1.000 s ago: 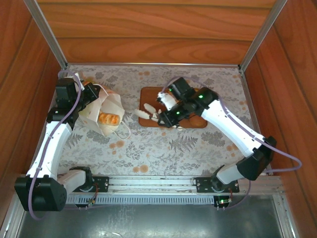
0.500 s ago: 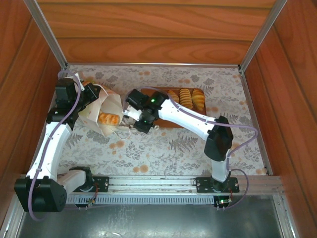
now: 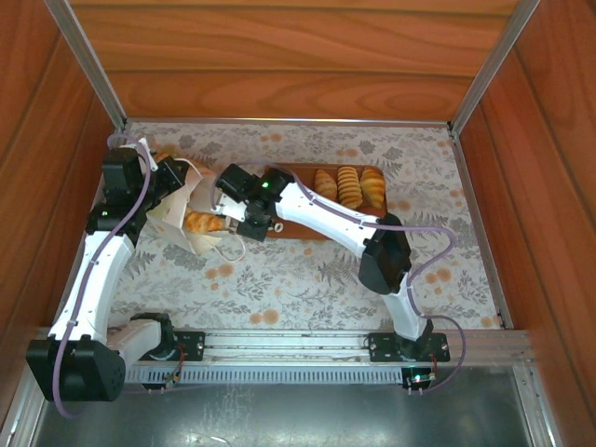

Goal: Take the fake bread out of the paper bag

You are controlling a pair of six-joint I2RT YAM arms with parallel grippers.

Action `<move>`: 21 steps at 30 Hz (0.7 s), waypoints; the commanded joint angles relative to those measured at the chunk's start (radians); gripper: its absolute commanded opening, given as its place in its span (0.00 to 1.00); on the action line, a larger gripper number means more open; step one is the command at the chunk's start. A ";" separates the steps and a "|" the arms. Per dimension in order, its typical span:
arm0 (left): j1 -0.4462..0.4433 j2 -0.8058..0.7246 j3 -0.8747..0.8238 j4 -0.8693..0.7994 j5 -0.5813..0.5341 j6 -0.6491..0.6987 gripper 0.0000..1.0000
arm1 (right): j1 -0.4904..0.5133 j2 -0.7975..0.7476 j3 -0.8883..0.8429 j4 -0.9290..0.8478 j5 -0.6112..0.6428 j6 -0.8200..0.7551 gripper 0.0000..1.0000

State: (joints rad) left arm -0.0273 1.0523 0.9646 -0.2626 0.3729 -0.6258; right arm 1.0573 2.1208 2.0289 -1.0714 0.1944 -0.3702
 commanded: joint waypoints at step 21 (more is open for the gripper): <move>0.008 -0.020 0.018 0.002 0.004 0.009 0.00 | 0.042 -0.011 0.104 -0.056 0.065 -0.038 0.31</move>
State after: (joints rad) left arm -0.0273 1.0523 0.9646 -0.2626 0.3721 -0.6254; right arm 1.0855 2.2028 2.1414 -1.1404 0.2394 -0.3992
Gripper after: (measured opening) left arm 0.044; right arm 0.361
